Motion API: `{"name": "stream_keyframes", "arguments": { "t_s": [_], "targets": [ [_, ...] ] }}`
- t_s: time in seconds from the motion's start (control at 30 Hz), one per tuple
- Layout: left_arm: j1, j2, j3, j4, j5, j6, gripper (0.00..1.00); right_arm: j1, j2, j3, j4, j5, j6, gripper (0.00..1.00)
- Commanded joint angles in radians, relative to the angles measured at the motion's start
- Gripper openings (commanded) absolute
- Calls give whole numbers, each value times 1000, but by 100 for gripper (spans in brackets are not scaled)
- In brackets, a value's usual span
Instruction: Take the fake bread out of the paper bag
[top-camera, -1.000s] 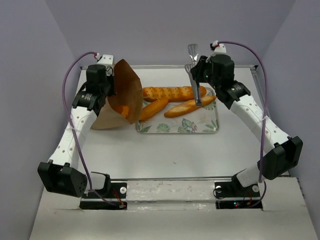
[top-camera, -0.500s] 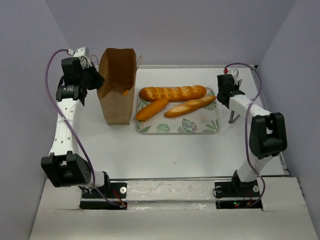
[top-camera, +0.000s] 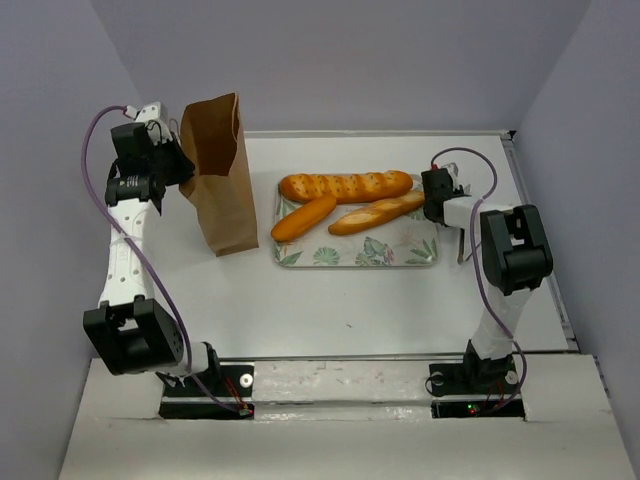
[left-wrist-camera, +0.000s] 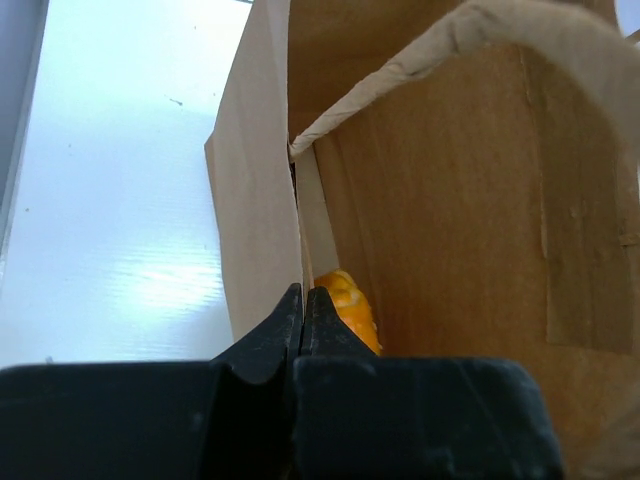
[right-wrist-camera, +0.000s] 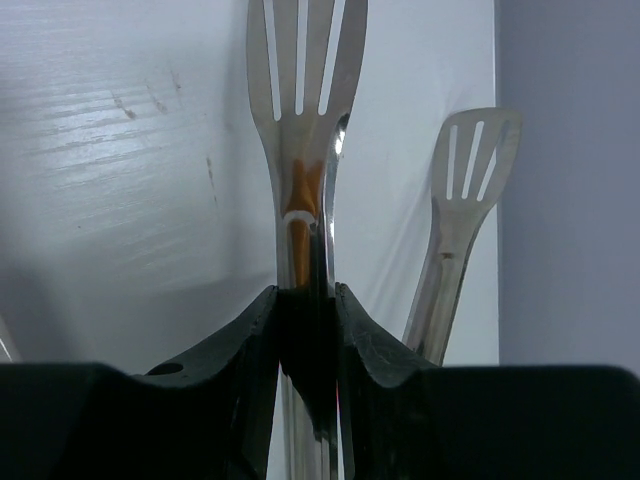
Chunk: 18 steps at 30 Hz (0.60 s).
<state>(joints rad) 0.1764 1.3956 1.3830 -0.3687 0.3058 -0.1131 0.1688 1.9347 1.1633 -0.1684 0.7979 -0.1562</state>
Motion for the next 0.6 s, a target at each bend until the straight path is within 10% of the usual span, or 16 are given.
{"name": "stream_keyframes", "arguments": {
  "t_s": [0.0, 0.57],
  "targets": [
    [-3, 16, 13, -9, -8, 90, 6, 0, 27, -17, 40, -37, 46, 27],
    [-3, 14, 172, -107, 1, 188, 76, 0, -143, 1, -25, -118, 145, 54]
  ]
}}
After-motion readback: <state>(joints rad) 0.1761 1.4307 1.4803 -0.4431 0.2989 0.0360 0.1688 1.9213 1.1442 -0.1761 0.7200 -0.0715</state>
